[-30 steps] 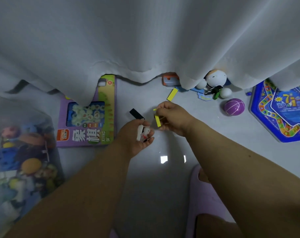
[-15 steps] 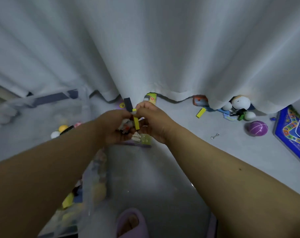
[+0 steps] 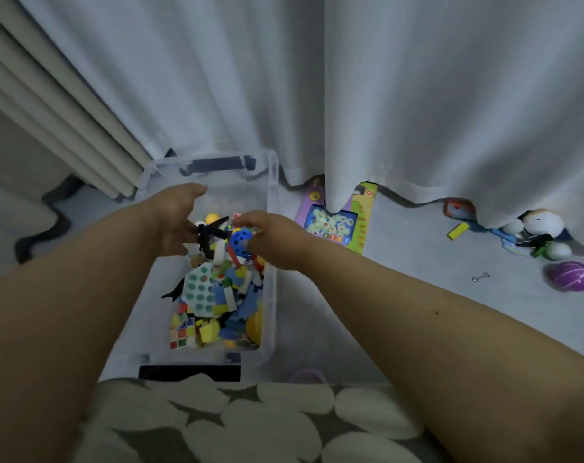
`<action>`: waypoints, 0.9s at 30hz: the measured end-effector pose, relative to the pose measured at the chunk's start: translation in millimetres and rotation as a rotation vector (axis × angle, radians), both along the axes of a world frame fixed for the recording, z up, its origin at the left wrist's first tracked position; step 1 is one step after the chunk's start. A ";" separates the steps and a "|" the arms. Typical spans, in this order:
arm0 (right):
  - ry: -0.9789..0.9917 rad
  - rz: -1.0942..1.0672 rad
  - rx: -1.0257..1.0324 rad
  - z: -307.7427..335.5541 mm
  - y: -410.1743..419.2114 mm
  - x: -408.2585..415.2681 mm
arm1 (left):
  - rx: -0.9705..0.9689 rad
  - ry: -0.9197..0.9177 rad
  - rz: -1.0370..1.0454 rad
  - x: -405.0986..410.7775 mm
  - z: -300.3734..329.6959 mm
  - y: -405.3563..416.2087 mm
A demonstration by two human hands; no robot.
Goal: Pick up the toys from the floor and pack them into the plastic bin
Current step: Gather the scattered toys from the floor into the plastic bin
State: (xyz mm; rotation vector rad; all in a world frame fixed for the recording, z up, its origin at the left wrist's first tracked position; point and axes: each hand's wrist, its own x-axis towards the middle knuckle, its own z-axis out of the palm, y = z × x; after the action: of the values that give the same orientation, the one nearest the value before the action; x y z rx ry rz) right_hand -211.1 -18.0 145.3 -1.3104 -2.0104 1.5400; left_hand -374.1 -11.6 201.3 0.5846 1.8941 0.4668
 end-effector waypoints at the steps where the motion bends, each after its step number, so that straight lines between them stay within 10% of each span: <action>1: 0.027 -0.077 -0.003 -1.7 -1.2 6.0 | 0.014 -0.009 0.008 -2.0 -0.7 1.6; 17: -0.030 -0.724 -0.205 -65.4 -2.1 183.5 | 0.118 -0.129 -0.387 180.9 -31.2 45.3; 27: -0.452 -0.972 -0.434 -171.4 -41.7 346.4 | -0.074 -0.208 -0.545 292.0 -129.3 42.6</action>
State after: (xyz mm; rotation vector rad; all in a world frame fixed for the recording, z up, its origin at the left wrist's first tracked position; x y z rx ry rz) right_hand 135.4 -59.7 -26.1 -2.4633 -0.8650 1.2444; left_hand -82.1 31.0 71.9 0.9277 1.4688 0.0954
